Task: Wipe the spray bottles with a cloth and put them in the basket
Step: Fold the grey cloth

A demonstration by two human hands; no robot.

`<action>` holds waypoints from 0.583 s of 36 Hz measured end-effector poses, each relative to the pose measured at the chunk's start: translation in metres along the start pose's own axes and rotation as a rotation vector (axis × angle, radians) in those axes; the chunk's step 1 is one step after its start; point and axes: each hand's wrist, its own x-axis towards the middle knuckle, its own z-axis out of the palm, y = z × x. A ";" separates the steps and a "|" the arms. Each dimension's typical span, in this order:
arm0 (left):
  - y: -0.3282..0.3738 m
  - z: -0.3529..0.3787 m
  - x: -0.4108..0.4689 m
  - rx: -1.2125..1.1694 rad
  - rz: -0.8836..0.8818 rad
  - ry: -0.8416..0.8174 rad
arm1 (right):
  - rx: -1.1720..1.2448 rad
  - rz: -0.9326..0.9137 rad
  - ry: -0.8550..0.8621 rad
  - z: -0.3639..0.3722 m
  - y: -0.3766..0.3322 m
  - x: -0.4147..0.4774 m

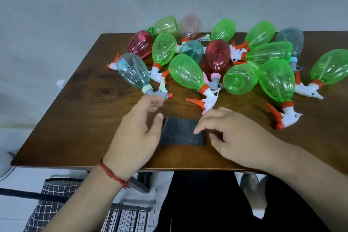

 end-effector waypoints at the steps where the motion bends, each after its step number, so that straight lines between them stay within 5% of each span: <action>1: 0.000 0.001 -0.003 0.049 0.067 0.004 | -0.065 -0.035 -0.008 0.001 0.002 0.000; 7: 0.000 0.023 -0.021 0.336 0.364 -0.308 | -0.254 -0.181 -0.015 0.007 0.009 0.009; 11: 0.004 0.039 -0.025 0.379 0.313 -0.214 | -0.095 -0.150 0.053 -0.007 0.008 0.013; 15: 0.021 0.038 -0.008 0.109 0.202 -0.033 | 0.261 -0.073 0.146 -0.030 0.000 0.020; 21: 0.044 0.033 0.052 -0.433 0.092 0.025 | 0.922 0.048 0.205 -0.059 0.014 0.037</action>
